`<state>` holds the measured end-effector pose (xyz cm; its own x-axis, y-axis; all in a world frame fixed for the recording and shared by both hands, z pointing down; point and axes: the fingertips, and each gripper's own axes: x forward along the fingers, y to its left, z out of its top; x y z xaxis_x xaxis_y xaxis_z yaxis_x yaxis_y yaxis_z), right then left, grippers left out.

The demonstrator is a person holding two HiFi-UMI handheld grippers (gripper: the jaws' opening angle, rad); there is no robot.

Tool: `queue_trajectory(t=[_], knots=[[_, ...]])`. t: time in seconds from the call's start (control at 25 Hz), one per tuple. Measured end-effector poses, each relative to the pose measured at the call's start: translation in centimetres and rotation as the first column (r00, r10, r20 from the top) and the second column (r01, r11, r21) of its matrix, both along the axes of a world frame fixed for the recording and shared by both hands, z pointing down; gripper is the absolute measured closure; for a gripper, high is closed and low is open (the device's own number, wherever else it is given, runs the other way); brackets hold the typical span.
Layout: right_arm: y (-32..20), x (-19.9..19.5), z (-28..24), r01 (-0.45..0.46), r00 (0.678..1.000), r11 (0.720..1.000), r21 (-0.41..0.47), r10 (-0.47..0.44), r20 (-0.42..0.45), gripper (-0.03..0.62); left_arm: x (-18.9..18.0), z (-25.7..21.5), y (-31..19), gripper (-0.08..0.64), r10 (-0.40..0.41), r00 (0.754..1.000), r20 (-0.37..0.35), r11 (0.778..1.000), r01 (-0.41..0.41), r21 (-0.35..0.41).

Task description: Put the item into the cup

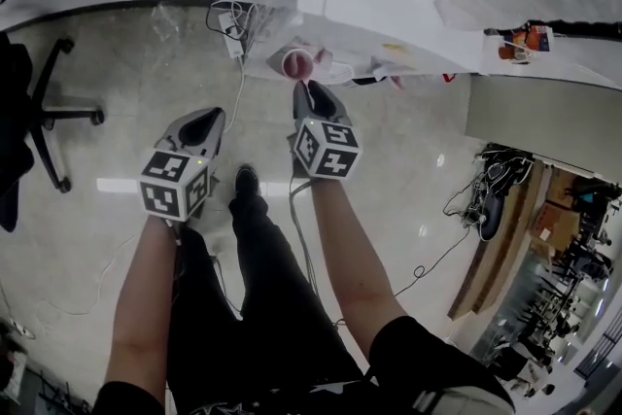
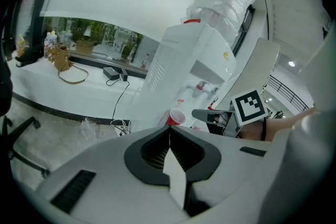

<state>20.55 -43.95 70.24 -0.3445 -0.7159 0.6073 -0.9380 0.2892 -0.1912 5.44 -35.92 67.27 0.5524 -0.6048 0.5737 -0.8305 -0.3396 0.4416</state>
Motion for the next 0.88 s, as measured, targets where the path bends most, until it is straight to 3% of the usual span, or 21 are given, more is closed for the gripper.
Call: queue_trajectory(t=[0.36, 0.64, 0.84, 0.88], knots=[[5.3, -1.5, -5.7, -0.125, 0.991, 0.992, 0.029, 0.124, 0.042, 0.511, -2.8, -5.0, 2.8, 0.554, 0.108, 0.994, -0.005, 0.993, -0.107, 0.039], [10.9, -3.1, -10.1, -0.218, 0.975, 0.975, 0.035, 0.216, 0.05, 0.52, -5.2, -8.6, 7.5, 0.554, 0.22, 0.975, -0.019, 0.974, -0.219, 0.051], [15.8, -5.2, -13.1, -0.265, 0.959, 0.964, 0.03, 0.261, 0.109, 0.524, -7.4, -11.2, 10.3, 0.554, 0.278, 0.961, -0.009, 0.957, -0.276, 0.092], [16.9, -5.6, -13.6, -0.272, 0.957, 0.962, 0.03, 0.267, 0.114, 0.572, -7.9, -11.7, 10.6, 0.554, 0.287, 0.958, -0.009, 0.953, -0.284, 0.101]])
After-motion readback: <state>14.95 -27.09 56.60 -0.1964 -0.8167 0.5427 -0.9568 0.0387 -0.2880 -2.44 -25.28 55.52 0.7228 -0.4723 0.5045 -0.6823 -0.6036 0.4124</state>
